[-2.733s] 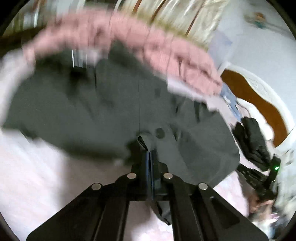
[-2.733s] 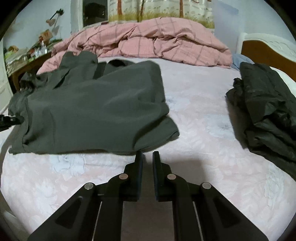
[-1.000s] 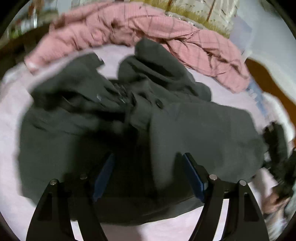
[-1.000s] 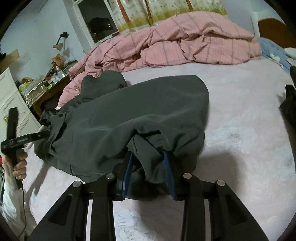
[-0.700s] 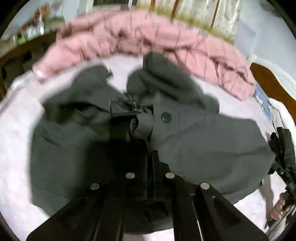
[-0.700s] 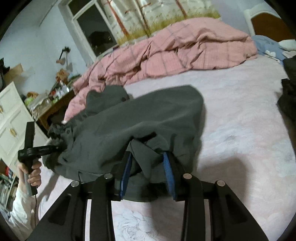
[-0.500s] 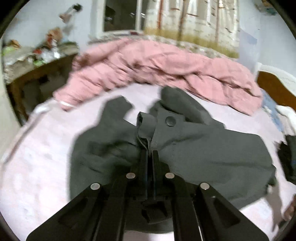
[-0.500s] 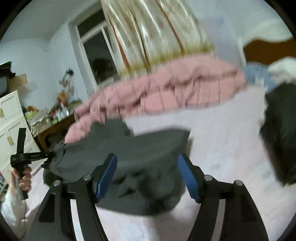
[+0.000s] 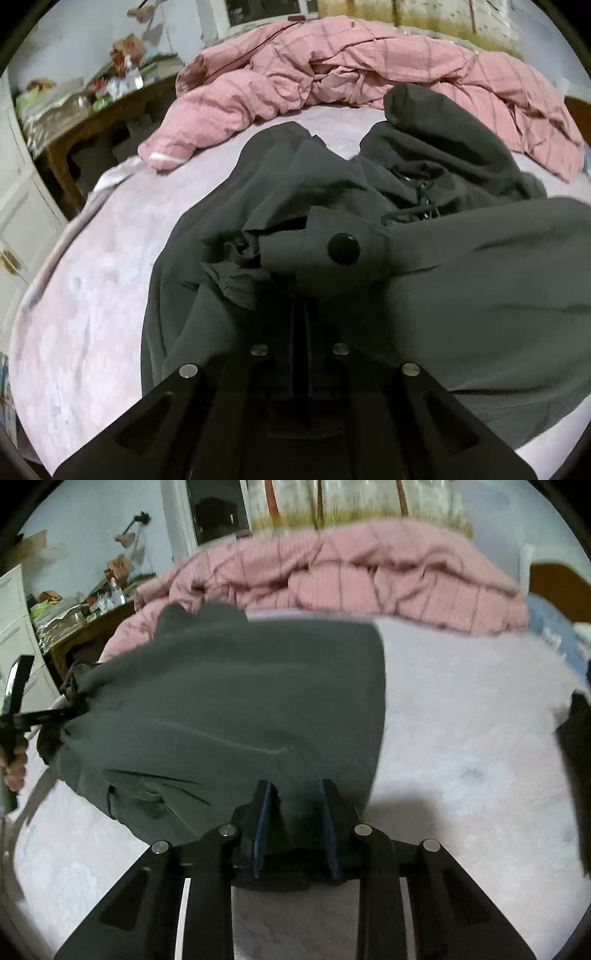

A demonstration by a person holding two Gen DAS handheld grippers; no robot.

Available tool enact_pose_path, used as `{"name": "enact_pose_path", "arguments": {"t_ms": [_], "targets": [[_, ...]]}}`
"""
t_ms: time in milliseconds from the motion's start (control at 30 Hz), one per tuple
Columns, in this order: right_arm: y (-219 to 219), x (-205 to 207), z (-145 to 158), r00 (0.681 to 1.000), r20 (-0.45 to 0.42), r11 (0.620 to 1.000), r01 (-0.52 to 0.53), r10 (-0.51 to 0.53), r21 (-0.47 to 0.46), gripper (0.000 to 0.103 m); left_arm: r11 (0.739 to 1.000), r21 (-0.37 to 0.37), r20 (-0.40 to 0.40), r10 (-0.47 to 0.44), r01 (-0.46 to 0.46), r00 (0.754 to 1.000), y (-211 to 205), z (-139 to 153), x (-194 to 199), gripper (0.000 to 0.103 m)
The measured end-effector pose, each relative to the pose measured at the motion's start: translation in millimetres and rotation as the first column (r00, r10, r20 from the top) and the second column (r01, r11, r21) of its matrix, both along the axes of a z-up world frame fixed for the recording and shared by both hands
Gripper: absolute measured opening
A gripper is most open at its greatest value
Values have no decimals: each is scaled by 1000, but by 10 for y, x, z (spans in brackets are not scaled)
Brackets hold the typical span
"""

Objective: Fold large clothes

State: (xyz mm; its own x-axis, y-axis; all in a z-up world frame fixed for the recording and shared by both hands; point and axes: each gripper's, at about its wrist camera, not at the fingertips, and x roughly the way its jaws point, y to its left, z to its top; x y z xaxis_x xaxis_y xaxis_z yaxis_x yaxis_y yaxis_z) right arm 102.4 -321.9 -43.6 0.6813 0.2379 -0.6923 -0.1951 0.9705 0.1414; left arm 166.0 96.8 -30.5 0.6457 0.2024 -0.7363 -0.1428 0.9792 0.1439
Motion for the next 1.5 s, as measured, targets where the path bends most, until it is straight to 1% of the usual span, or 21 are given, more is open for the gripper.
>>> {"name": "enact_pose_path", "arguments": {"t_ms": [67,100,167,233,267,333,400,467,533,633,767,867,967,1033,1067,1133,1200,1300,1367,1433,1500], "targets": [[11,-8,-5,1000,-11,1000,3,-3,-21,27,999,37,17,-6,5,1000,-47,-33,-6,5],[40,-37,43,1000,3,999,0,1,-48,27,998,60,26,-7,5,1000,-75,-46,-22,5],[77,-149,163,998,60,1000,-13,14,-28,27,997,78,40,-7,4,999,-97,-56,-32,5],[118,-254,289,994,86,997,-73,69,41,26,999,54,44,-11,8,999,-54,-33,-27,6],[191,-289,315,993,80,996,-89,87,29,25,1000,23,48,-14,13,999,-11,-21,-27,6],[331,-308,271,995,66,996,-72,76,-59,25,998,-58,51,-14,17,999,104,4,-25,6],[434,-265,80,997,28,990,-67,71,-121,24,992,-127,54,-18,24,998,206,27,-39,6],[445,-270,-80,998,-10,988,-68,68,-138,24,986,-160,57,-26,35,998,246,49,-62,6],[423,-296,-85,997,-31,989,-74,71,-130,24,988,-146,65,-34,43,997,229,85,-109,7],[327,-330,-52,996,-52,993,-78,74,-89,24,993,-102,137,-40,54,990,111,220,-297,7],[242,-539,242,994,102,998,-25,32,-64,23,989,-87,274,-90,118,958,-55,563,-625,7],[287,-455,399,993,106,998,-47,50,-31,24,992,-64,356,-78,107,931,-72,782,-806,11],[419,-330,468,993,112,999,-43,46,-31,24,992,-84,442,-47,93,896,67,934,-930,14],[523,-269,515,989,142,999,-28,32,-31,24,991,-98,468,-38,95,883,218,1002,-923,25],[568,-221,540,987,160,999,-21,25,-27,24,991,-109,475,-11,71,880,322,1018,-904,27],[660,-96,598,983,185,1000,-10,13,-15,24,987,-161,462,55,23,885,548,1014,-842,31],[793,44,636,983,180,999,-48,43,23,24,975,-224,428,93,6,899,783,971,-743,34],[997,174,586,982,168,995,-88,80,42,23,970,-238,372,139,-50,918,1034,830,-585,35],[1134,289,393,986,133,994,-110,105,31,23,968,-237,329,162,-84,930,1151,695,-504,35],[1227,403,87,993,48,994,-110,110,-4,23,962,-242,281,194,-126,940,1273,563,-421,35],[1205,452,-175,994,6,994,-106,105,19,23,947,-267,242,243,-176,939,1410,436,-377,35]]}}
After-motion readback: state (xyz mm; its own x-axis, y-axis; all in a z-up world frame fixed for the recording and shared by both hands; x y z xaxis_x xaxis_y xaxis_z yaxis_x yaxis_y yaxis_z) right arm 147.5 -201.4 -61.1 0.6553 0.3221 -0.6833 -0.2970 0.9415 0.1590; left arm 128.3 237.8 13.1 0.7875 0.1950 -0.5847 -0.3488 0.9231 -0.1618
